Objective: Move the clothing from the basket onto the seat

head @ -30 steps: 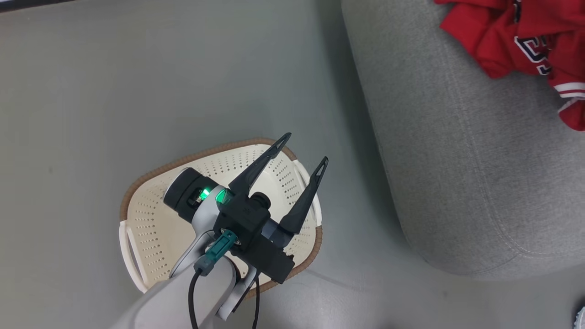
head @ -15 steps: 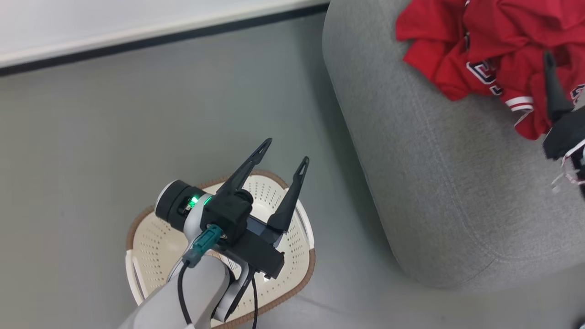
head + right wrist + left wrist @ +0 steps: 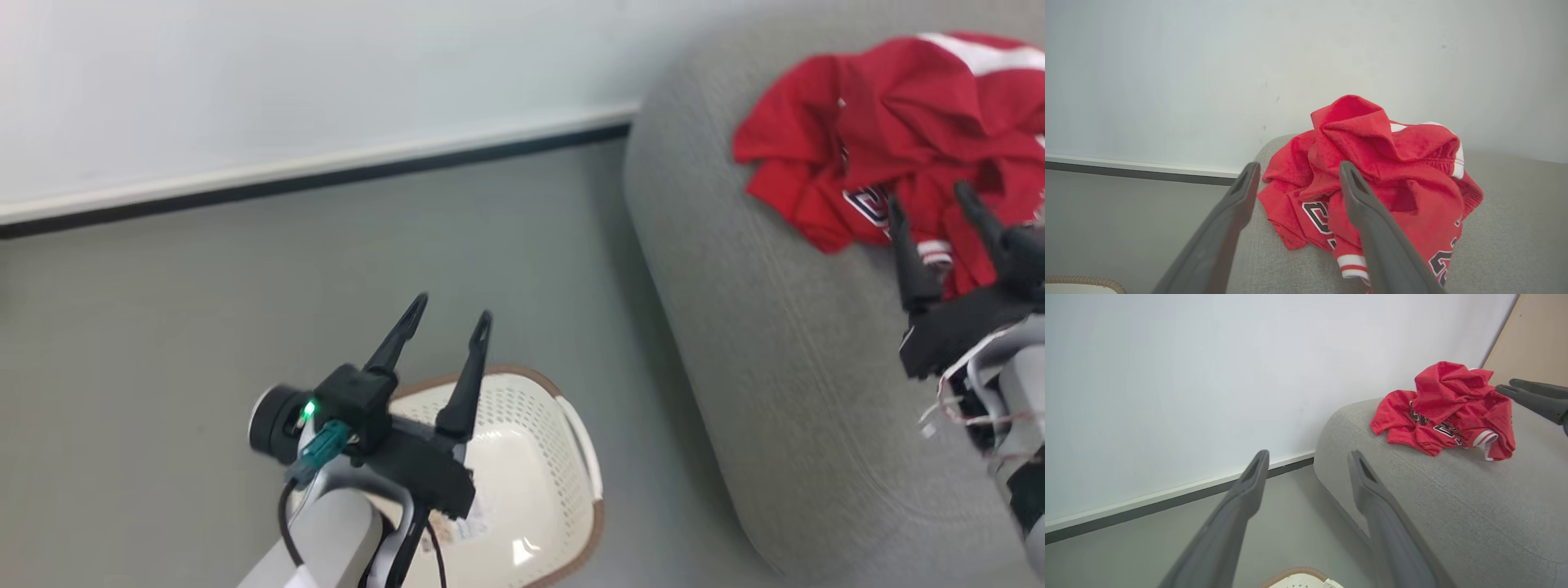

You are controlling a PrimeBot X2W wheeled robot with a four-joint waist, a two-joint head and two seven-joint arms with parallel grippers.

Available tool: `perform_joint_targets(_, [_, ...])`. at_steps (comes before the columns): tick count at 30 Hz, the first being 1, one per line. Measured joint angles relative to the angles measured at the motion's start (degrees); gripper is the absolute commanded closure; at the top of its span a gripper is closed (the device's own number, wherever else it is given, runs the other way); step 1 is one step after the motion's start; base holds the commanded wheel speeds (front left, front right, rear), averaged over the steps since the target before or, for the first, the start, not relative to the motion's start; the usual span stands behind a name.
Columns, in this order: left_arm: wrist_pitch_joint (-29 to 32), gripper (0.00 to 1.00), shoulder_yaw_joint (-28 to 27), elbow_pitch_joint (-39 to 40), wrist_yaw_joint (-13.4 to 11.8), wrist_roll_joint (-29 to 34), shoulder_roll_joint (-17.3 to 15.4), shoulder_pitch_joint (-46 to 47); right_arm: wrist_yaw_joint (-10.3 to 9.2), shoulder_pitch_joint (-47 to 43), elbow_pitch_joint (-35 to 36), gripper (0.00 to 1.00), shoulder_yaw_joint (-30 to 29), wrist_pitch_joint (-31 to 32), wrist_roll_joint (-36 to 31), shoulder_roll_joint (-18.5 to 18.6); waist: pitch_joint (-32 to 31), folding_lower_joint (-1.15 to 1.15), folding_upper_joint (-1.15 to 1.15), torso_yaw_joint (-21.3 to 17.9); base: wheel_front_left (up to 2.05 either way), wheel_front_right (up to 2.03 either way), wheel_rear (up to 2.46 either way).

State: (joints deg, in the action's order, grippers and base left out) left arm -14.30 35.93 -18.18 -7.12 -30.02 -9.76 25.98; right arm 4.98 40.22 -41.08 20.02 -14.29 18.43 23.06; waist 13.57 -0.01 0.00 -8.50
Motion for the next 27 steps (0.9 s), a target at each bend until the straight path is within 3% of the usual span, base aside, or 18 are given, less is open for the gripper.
perform_joint_targets(11, [0.0,0.0,-7.8,-4.7,0.0,-1.2,-0.3,-9.6,-2.79,-12.0,7.3,0.0,-1.4,0.0,2.1,-3.3,-7.2,0.0,0.0,7.2,0.0,0.0,0.0])
perform_joint_targets(18, [0.0,0.0,-14.7,-2.8,0.0,0.2,-1.6,-16.6,-5.52,-20.8,13.6,0.0,-2.1,0.0,2.8,-5.4,-11.5,0.0,-0.01,12.1,0.0,0.0,0.0])
perform_joint_targets(27, [0.0,0.0,-19.5,2.0,0.0,3.4,-2.4,-23.4,-9.04,-30.0,22.5,0.0,-1.6,0.0,2.7,-8.4,-15.3,0.0,-0.01,16.7,0.0,0.0,0.0])
